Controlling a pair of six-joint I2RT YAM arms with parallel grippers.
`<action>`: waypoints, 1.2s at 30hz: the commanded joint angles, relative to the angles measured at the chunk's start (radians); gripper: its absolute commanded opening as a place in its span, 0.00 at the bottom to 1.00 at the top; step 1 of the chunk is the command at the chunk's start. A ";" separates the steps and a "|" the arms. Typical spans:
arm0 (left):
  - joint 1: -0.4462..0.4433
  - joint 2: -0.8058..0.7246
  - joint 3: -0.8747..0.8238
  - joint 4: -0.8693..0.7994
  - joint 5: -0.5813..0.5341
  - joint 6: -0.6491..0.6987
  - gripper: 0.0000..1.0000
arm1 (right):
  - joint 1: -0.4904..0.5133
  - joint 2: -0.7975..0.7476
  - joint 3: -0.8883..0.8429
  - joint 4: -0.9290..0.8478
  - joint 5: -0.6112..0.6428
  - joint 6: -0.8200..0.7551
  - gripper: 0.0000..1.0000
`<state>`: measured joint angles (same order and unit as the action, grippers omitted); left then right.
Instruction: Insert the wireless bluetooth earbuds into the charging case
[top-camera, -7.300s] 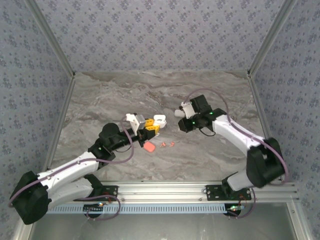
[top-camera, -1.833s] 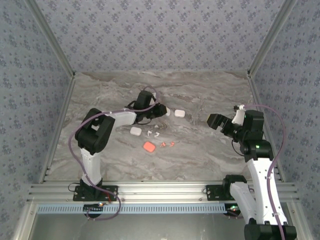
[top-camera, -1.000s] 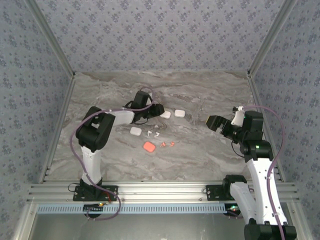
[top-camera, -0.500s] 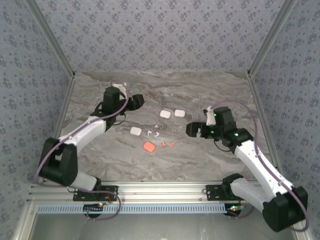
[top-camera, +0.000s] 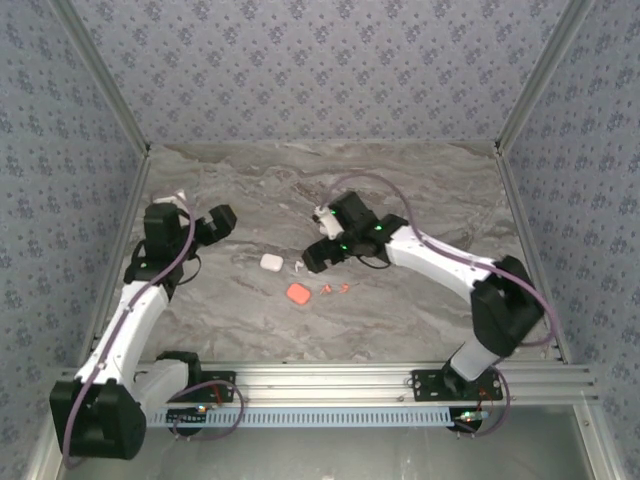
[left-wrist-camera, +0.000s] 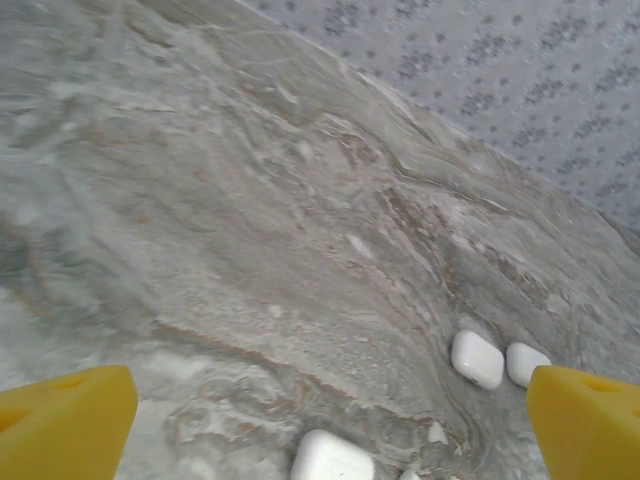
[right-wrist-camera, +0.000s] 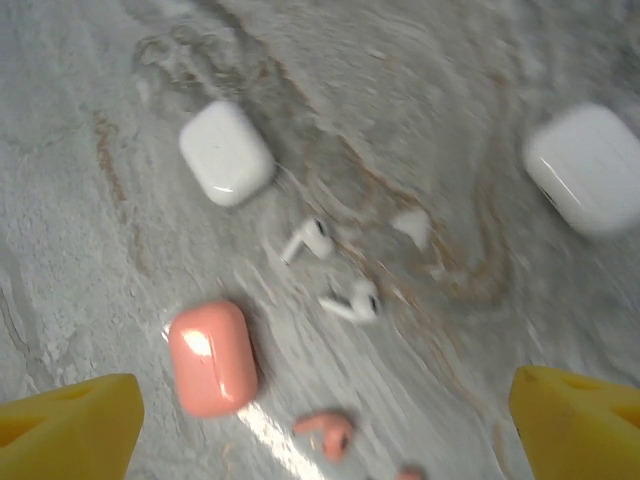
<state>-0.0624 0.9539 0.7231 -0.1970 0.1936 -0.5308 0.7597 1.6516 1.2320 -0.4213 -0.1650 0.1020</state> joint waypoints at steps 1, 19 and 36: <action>0.059 -0.050 0.012 -0.153 0.007 0.033 0.99 | 0.049 0.102 0.127 -0.029 -0.008 -0.150 0.96; 0.140 -0.183 -0.017 -0.203 0.034 0.040 0.99 | 0.165 0.638 0.662 -0.323 0.091 -0.475 0.95; 0.139 -0.195 -0.039 -0.160 0.053 0.033 0.99 | 0.162 0.732 0.726 -0.357 0.094 -0.465 0.60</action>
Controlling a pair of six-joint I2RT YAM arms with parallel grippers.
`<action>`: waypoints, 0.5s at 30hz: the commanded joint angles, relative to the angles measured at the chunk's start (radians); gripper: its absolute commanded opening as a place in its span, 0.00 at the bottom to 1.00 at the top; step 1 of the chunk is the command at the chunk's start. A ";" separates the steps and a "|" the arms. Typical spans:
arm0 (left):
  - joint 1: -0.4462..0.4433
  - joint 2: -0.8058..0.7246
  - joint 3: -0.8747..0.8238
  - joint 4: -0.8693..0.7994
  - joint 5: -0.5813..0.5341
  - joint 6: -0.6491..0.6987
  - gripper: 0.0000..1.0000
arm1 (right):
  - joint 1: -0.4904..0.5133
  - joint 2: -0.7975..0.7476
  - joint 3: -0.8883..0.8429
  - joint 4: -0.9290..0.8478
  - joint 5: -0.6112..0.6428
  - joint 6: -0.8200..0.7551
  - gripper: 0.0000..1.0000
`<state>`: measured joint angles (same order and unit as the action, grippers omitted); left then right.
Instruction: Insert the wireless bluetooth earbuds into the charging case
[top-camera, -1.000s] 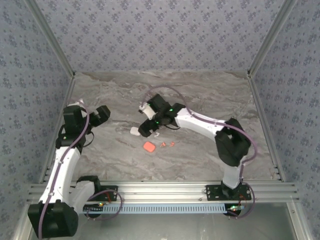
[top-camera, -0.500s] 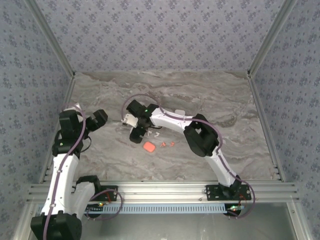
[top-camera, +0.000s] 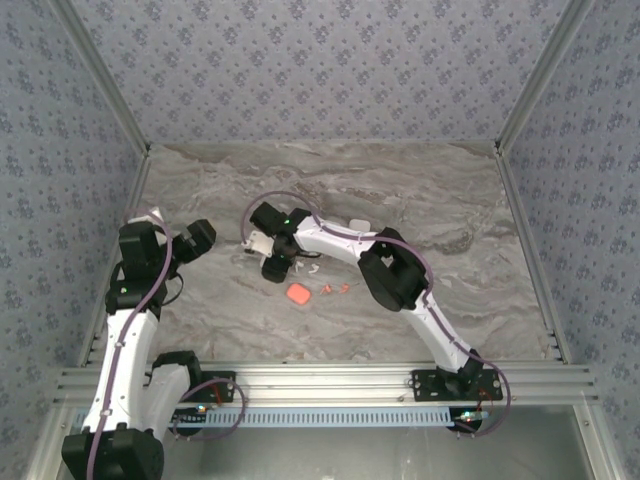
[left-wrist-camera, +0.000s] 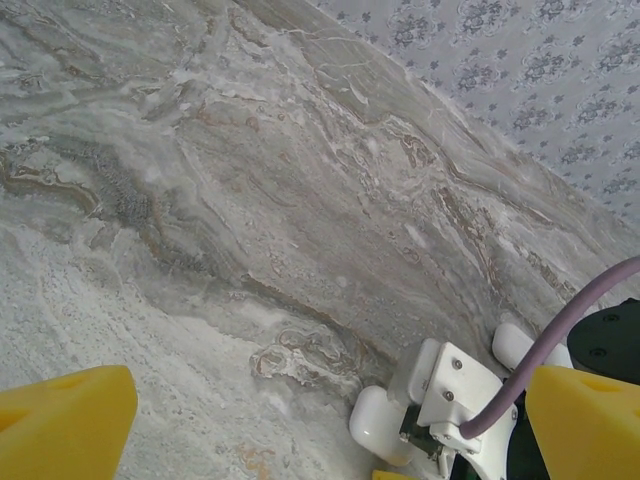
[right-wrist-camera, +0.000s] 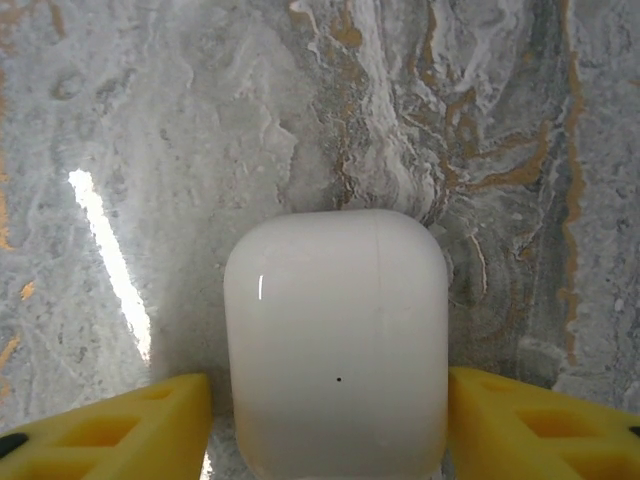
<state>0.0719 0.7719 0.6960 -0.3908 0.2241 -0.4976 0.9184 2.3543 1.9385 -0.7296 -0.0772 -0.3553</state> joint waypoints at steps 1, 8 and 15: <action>0.006 -0.011 -0.010 0.034 0.024 0.001 0.99 | 0.005 0.025 0.019 -0.048 0.009 -0.013 0.57; 0.005 -0.001 -0.006 0.041 0.063 -0.001 0.99 | 0.000 -0.115 -0.107 0.069 0.020 -0.033 0.44; 0.005 0.032 -0.004 0.097 0.242 -0.010 0.97 | -0.025 -0.377 -0.340 0.226 0.022 -0.033 0.41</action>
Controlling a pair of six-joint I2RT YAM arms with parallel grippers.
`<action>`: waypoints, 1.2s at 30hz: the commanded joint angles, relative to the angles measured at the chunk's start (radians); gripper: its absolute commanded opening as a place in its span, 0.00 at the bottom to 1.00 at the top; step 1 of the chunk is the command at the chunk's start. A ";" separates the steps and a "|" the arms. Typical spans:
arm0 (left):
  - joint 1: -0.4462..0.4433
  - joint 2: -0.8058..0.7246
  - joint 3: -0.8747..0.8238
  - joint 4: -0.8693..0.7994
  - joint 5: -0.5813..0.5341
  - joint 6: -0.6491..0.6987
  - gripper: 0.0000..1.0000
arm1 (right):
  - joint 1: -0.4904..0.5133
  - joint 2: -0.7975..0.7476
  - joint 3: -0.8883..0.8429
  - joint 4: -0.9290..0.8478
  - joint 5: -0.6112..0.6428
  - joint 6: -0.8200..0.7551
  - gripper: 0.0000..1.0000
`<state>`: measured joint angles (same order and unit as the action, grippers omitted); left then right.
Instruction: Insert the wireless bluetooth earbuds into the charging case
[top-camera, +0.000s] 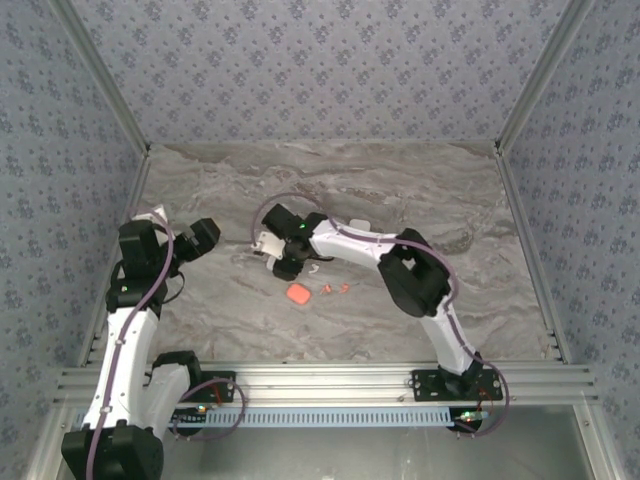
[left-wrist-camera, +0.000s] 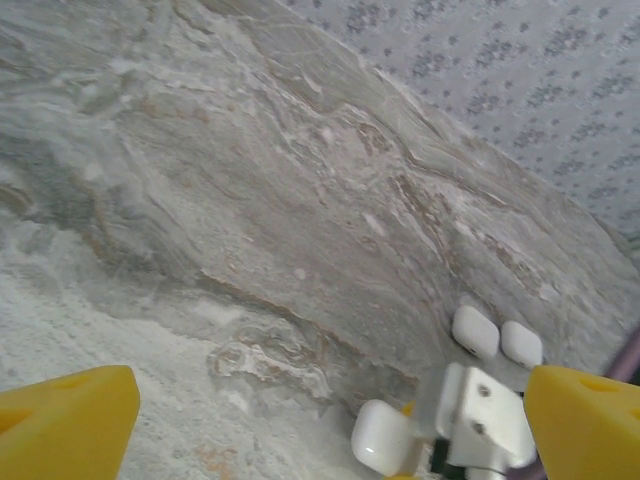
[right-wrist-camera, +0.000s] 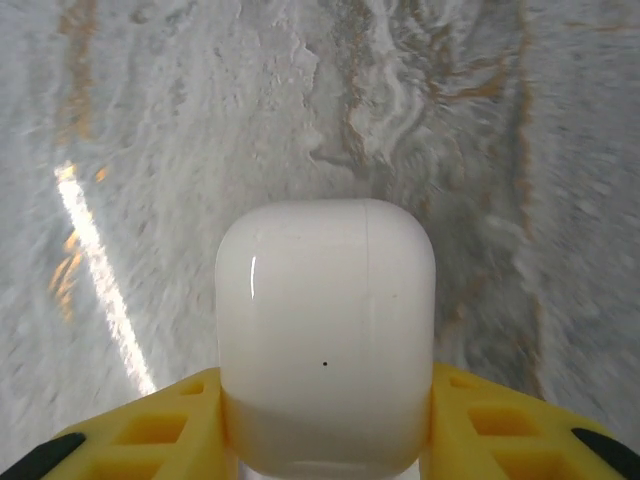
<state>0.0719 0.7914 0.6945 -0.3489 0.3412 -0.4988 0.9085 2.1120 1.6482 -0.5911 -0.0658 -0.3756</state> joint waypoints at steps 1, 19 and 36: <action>0.005 0.025 0.000 0.075 0.183 -0.011 0.96 | -0.022 -0.183 -0.093 0.112 0.011 -0.011 0.41; -0.346 0.255 0.083 0.398 0.558 -0.096 0.82 | -0.080 -0.736 -0.428 0.245 0.065 -0.066 0.41; -0.559 0.391 0.146 0.531 0.473 -0.127 0.65 | -0.066 -0.782 -0.441 0.242 0.032 -0.063 0.41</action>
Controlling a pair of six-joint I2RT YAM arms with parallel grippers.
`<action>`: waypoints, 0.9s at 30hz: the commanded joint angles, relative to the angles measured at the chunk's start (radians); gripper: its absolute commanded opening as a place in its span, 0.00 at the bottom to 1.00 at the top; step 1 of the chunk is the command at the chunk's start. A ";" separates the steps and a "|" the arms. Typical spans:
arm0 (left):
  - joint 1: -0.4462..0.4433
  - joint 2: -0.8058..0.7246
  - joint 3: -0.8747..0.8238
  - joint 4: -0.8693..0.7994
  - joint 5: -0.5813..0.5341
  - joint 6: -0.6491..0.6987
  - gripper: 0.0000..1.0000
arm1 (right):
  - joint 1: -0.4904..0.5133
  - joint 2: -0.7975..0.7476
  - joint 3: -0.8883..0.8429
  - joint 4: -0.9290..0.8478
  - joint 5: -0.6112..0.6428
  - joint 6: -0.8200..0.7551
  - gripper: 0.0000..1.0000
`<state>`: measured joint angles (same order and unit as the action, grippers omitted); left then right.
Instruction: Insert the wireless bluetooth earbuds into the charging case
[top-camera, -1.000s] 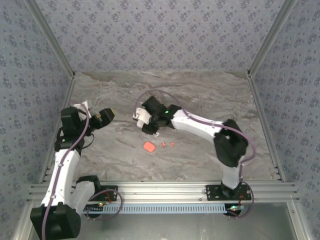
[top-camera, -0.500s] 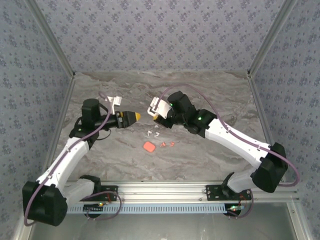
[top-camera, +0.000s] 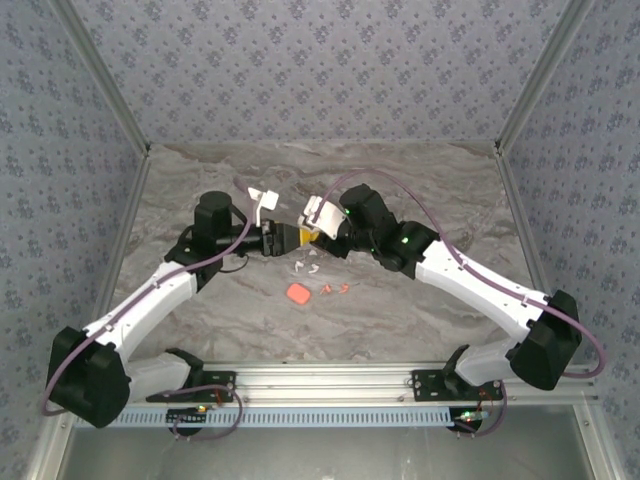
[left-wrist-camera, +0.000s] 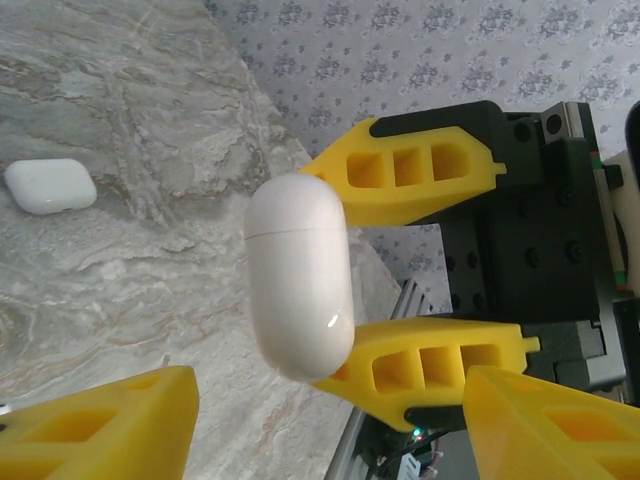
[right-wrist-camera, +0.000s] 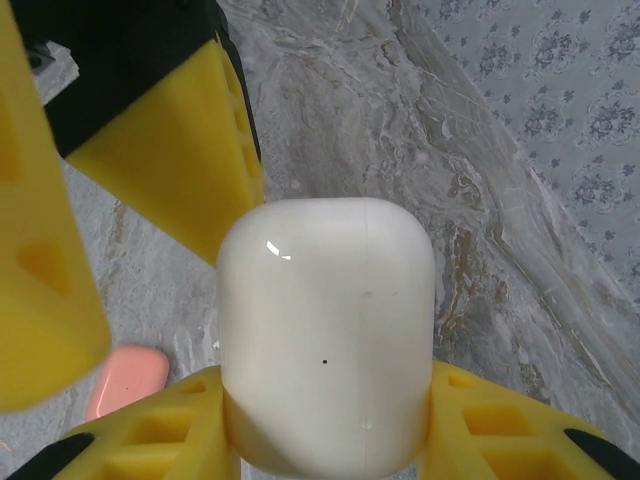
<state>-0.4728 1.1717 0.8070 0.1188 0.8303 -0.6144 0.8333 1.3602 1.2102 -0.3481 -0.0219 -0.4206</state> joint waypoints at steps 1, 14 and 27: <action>-0.016 0.014 0.034 0.067 -0.026 -0.014 0.63 | 0.008 -0.031 -0.003 -0.002 -0.013 -0.020 0.41; -0.025 0.037 0.038 0.088 -0.030 -0.020 0.41 | 0.014 -0.027 -0.007 -0.003 -0.026 -0.019 0.41; -0.026 0.046 0.039 0.095 -0.036 -0.017 0.24 | 0.008 -0.024 0.007 -0.031 -0.050 -0.003 0.47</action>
<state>-0.4961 1.2129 0.8089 0.1829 0.7971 -0.6422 0.8440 1.3571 1.2068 -0.3550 -0.0399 -0.4274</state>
